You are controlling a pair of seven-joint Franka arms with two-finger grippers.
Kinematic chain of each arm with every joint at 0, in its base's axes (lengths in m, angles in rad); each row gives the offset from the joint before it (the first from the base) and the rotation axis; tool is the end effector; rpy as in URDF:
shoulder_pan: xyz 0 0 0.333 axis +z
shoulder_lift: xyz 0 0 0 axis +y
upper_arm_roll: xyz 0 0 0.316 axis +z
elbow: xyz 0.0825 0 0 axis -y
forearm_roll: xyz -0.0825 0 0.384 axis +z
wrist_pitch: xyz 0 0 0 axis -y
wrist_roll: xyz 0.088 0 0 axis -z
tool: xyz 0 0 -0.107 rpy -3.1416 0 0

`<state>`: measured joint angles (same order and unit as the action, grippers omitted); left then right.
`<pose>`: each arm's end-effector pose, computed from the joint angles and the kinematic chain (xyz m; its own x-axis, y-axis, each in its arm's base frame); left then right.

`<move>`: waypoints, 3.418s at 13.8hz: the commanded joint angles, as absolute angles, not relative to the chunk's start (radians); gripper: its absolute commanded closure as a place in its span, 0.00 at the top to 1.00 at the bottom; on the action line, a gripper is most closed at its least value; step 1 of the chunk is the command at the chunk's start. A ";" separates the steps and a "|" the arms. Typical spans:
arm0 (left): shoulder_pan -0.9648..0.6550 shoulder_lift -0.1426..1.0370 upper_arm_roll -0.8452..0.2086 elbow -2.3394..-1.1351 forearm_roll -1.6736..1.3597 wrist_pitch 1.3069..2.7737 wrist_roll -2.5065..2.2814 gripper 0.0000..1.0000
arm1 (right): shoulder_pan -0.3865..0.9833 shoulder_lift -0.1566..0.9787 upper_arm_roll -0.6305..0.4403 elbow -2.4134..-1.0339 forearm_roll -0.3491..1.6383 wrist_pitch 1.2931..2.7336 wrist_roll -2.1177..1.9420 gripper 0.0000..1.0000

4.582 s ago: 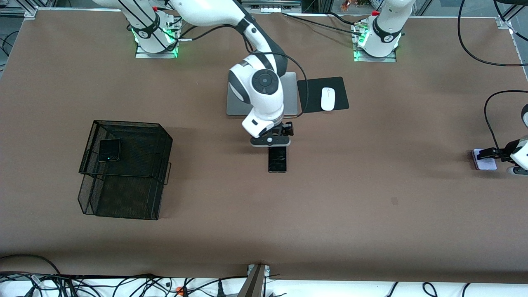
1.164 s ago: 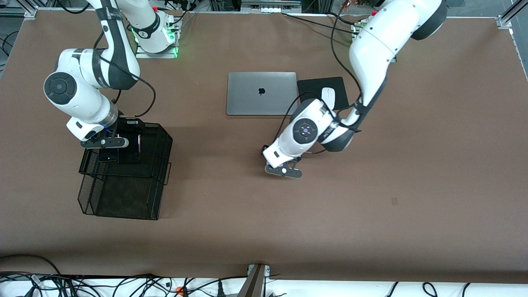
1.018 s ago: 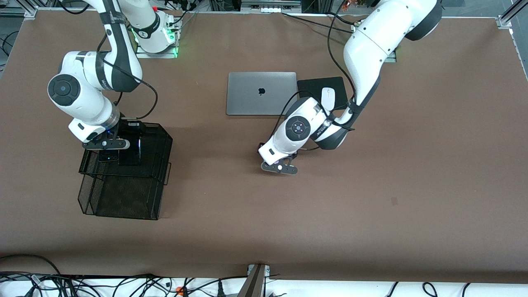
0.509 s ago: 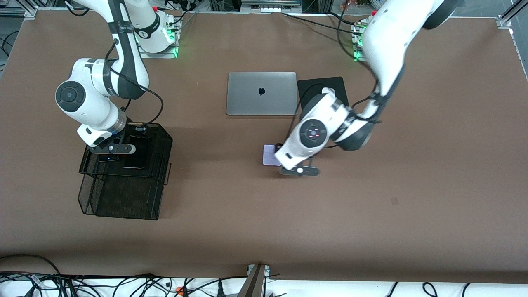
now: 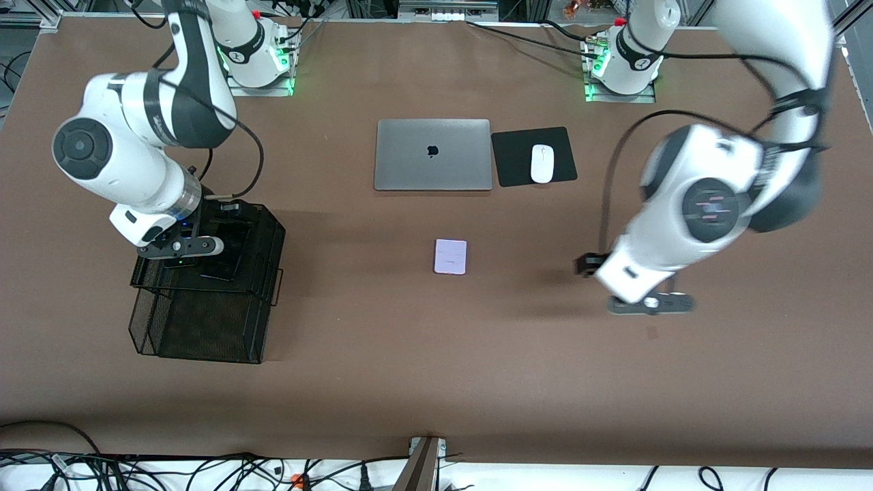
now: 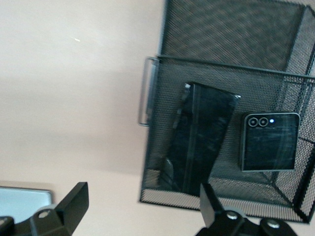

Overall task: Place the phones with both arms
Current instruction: 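Move the right gripper to the white phone while the left gripper retracts, then grasp and lift the white HUAWEI phone with the right gripper, then carry the white phone into the mesh basket and release it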

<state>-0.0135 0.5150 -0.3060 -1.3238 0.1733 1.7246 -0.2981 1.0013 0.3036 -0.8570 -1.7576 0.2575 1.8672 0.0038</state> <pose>0.6747 -0.1618 0.4406 0.9964 -0.0232 -0.0815 -0.0270 -0.9986 -0.0451 0.5937 0.1452 0.4370 0.9943 0.0676 -0.0821 0.0669 -0.9977 -0.0107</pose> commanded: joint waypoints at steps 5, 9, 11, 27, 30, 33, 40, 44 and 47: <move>0.028 0.258 -0.156 -1.415 0.079 1.580 -0.017 1.00 | 1.055 0.498 -0.643 -1.505 0.278 1.825 0.536 1.00; -0.017 -0.025 0.031 -1.705 -0.032 1.760 0.066 1.00 | 1.055 0.665 -0.493 -1.341 0.279 1.969 0.846 1.00; -0.020 -0.058 0.026 -1.749 0.042 1.770 0.067 1.00 | 1.055 0.756 -0.448 -1.280 0.278 2.054 0.978 1.00; -0.008 -0.041 0.000 -1.717 0.060 1.678 0.067 1.00 | 1.101 1.049 -0.387 -1.246 0.219 2.427 1.052 1.00; -0.008 -0.041 0.000 -1.717 0.060 1.677 0.068 1.00 | 1.101 1.052 -0.387 -1.247 0.221 2.427 1.029 0.78; -0.012 -0.041 0.000 -1.717 0.058 1.677 0.061 1.00 | 1.100 1.019 -0.394 -1.241 0.221 2.351 1.002 0.05; -0.018 -0.040 -0.014 -1.715 0.055 1.677 0.057 1.00 | 0.999 0.749 -0.400 -1.120 0.236 1.834 0.846 0.00; -0.018 -0.020 -0.014 -1.678 0.054 1.678 0.058 1.00 | 0.836 0.632 -0.406 -1.121 0.239 1.645 0.533 0.00; -0.018 -0.012 -0.014 -1.672 0.054 1.678 0.058 1.00 | 0.712 0.615 -0.472 -1.123 0.233 1.602 0.240 0.00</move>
